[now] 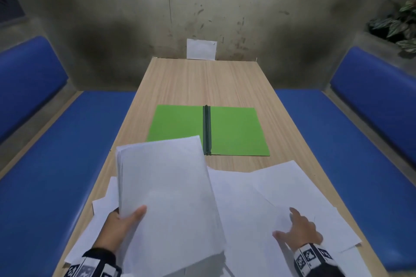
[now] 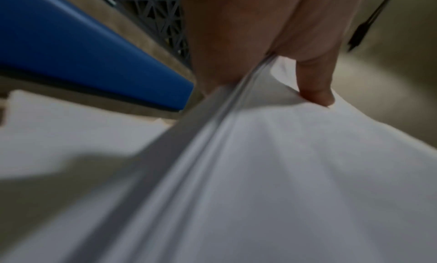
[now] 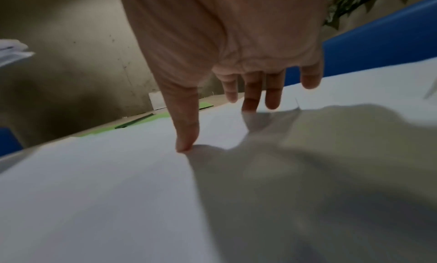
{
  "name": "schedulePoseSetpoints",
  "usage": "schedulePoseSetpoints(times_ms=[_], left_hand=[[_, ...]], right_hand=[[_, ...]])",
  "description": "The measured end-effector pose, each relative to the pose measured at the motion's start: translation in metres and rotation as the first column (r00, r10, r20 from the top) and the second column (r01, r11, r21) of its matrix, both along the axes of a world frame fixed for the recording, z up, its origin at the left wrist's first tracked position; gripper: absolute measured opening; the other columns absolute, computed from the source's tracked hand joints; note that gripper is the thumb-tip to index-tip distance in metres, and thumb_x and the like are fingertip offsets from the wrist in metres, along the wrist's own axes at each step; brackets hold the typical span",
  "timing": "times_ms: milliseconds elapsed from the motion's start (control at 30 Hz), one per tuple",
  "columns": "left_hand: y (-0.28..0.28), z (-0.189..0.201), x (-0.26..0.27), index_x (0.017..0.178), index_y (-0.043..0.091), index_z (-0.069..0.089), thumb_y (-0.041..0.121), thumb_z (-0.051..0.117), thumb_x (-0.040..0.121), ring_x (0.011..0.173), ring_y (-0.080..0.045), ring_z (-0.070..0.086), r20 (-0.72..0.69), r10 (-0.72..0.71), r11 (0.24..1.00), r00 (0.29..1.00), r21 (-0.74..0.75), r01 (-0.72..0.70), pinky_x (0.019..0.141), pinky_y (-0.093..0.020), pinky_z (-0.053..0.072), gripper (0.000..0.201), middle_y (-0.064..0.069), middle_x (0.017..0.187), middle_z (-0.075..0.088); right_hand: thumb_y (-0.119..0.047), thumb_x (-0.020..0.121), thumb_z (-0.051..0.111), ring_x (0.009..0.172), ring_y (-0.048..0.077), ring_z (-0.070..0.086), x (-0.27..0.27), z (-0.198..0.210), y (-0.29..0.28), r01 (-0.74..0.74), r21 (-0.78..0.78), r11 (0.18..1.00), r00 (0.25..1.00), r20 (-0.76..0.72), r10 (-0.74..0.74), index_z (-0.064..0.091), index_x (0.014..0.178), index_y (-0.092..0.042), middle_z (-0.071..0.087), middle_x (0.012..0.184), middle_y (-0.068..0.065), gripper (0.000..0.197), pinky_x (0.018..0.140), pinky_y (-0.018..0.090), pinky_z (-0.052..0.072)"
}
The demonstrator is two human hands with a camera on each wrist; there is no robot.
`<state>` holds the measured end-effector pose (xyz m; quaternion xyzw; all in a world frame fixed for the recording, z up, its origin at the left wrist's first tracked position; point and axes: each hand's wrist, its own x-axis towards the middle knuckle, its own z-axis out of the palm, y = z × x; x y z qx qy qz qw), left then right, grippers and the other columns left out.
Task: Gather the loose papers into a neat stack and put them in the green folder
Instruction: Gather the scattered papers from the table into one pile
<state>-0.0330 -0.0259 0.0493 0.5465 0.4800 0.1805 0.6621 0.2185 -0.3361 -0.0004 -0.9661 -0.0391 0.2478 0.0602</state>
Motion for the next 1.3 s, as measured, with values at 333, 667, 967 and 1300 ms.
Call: schedulePoseSetpoints(times_ms=[333, 667, 967, 1300], left_hand=[[-0.005, -0.055, -0.028, 0.102, 0.006, 0.058, 0.020, 0.077, 0.072, 0.104, -0.033, 0.059, -0.145, 0.042, 0.985, 0.989, -0.162, -0.066, 0.103, -0.051, 0.041, 0.038, -0.018, 0.116, 0.064], [-0.026, -0.041, -0.035, 0.126, -0.005, 0.049, 0.011, 0.073, 0.077, 0.096, -0.027, 0.048, -0.261, 0.030, 0.994, 0.965, -0.095, -0.057, 0.100, -0.044, 0.037, 0.057, -0.024, 0.124, 0.056], [-0.028, -0.037, -0.029, 0.126, -0.010, 0.047, 0.007, 0.070, 0.078, 0.114, -0.038, 0.049, -0.263, 0.065, 0.992, 0.963, -0.083, -0.090, 0.102, -0.044, 0.034, 0.055, -0.027, 0.133, 0.051], [-0.004, -0.053, -0.060, 0.105, -0.007, 0.056, 0.014, 0.072, 0.077, 0.108, -0.040, 0.054, -0.366, 0.217, 0.972, 0.905, -0.001, -0.234, 0.102, -0.047, 0.039, 0.038, -0.028, 0.126, 0.056]], right_hand=[[-0.011, 0.088, 0.054, 0.087, 0.023, 0.054, 0.018, 0.016, 0.013, 0.187, 0.465, 0.865, 0.978, -0.174, -0.118, 0.062, 0.100, -0.002, 0.062, 0.098, 0.014, 0.017, 0.074, 0.026, 0.039], [-0.009, 0.080, 0.058, 0.085, 0.025, 0.053, -0.013, -0.003, 0.070, 0.312, 0.400, 0.862, 0.943, -0.242, -0.229, 0.048, 0.096, -0.006, 0.061, 0.110, 0.017, 0.020, 0.070, 0.025, 0.038], [-0.001, 0.084, 0.052, 0.092, 0.031, 0.059, 0.002, 0.009, 0.064, 0.373, 0.484, 0.792, 0.924, -0.276, -0.266, 0.059, 0.112, 0.011, 0.064, 0.108, 0.023, 0.031, 0.078, 0.031, 0.045], [-0.012, 0.079, 0.054, 0.100, 0.033, 0.060, 0.030, 0.011, -0.007, 0.410, 0.148, 0.900, 0.911, -0.105, -0.398, 0.060, 0.102, -0.003, 0.058, 0.112, 0.020, 0.026, 0.072, 0.030, 0.047]])
